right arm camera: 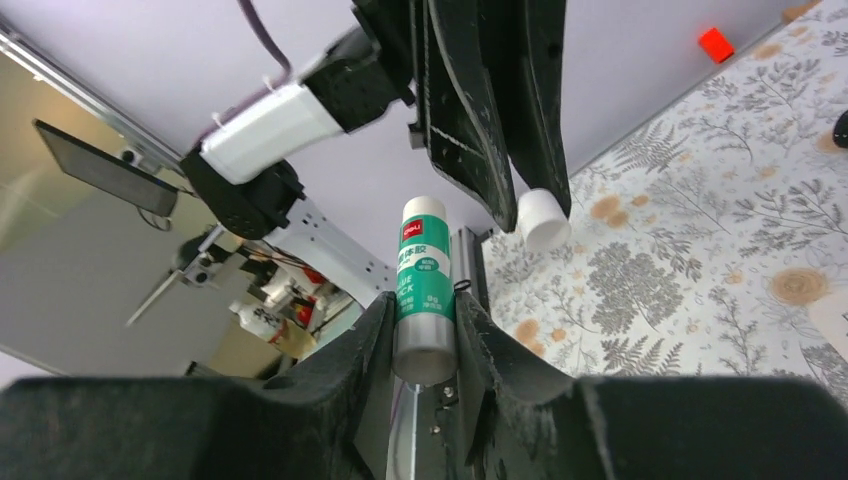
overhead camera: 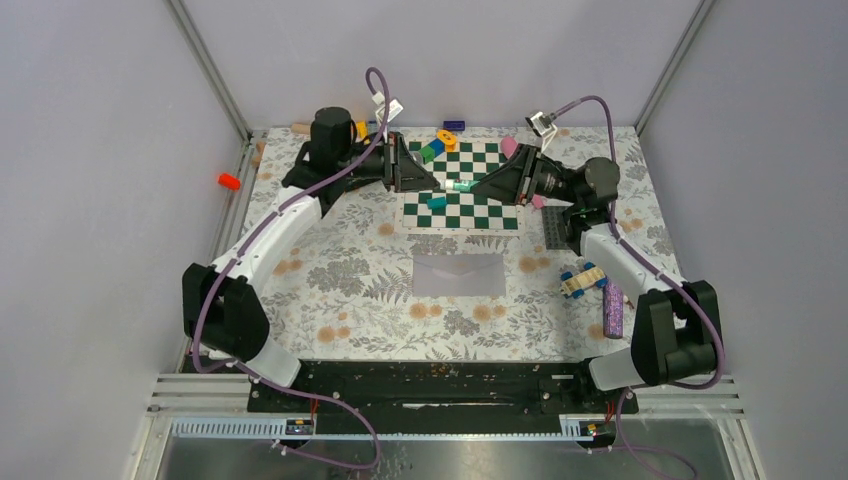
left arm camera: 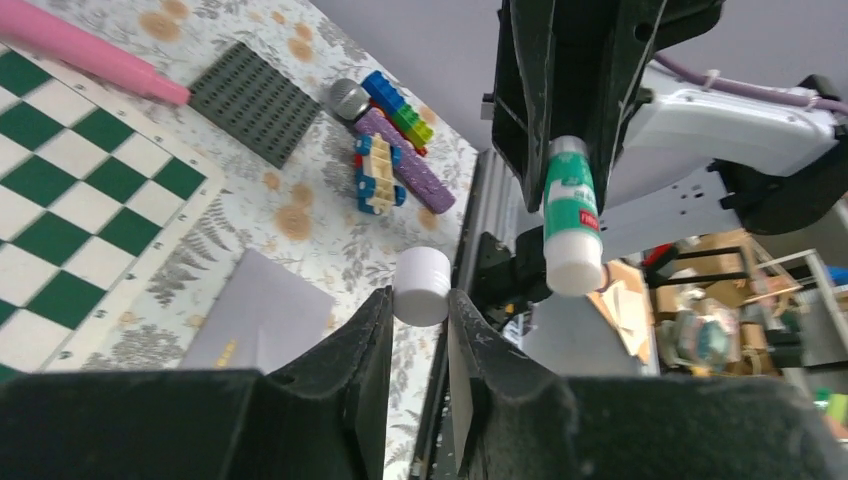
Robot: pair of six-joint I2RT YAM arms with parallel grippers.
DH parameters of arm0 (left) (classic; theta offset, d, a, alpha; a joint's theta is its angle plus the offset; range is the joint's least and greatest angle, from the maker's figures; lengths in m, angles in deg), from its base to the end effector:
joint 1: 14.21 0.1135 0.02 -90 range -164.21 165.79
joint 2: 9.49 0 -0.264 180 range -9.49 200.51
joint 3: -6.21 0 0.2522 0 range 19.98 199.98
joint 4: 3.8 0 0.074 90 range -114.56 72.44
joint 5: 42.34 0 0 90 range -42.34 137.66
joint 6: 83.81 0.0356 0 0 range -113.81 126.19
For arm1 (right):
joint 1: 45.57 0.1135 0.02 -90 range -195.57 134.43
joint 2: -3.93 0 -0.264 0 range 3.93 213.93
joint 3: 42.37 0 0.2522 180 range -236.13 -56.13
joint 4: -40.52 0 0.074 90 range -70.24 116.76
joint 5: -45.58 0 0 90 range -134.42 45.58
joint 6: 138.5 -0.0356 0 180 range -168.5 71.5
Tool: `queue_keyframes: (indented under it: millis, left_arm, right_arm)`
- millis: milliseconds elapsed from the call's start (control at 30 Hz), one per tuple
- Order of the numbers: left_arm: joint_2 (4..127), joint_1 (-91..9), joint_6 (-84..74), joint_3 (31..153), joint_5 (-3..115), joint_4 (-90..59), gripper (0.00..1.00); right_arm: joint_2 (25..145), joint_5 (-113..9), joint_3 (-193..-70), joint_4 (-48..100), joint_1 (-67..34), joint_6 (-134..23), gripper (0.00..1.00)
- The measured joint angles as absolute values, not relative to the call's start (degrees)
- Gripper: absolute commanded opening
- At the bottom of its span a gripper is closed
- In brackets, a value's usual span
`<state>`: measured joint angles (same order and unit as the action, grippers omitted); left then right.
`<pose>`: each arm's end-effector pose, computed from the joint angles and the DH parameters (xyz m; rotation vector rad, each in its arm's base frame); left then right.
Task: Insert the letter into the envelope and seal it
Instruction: Close the solid glue cap on the solid glue.
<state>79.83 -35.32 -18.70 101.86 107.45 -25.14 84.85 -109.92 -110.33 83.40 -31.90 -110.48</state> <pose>0.3213 -0.1570 0.3815 0.7333 1.8231 -1.4905 0.2849 0.1026 0.3619 -0.6424 1.4506 1.6637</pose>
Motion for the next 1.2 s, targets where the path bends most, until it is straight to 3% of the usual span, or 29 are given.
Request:
queue_keyframes:
  millis: [167,533,1200]
  left_arm:
    - [79.81,-35.38,-29.01,96.18,109.60,-13.47,0.15]
    - [78.32,-35.38,-43.09,92.00,112.24,5.86,0.15]
    - [77.12,-37.04,-48.16,89.93,113.49,12.61,0.15]
  right_arm:
    - [86.78,-109.77,-107.40,96.14,-33.21,-120.57,0.06]
    - [84.20,-109.77,-102.90,100.41,-33.78,-121.91,0.05]
    - [84.48,-107.95,-102.79,104.06,-34.88,-123.50,0.03]
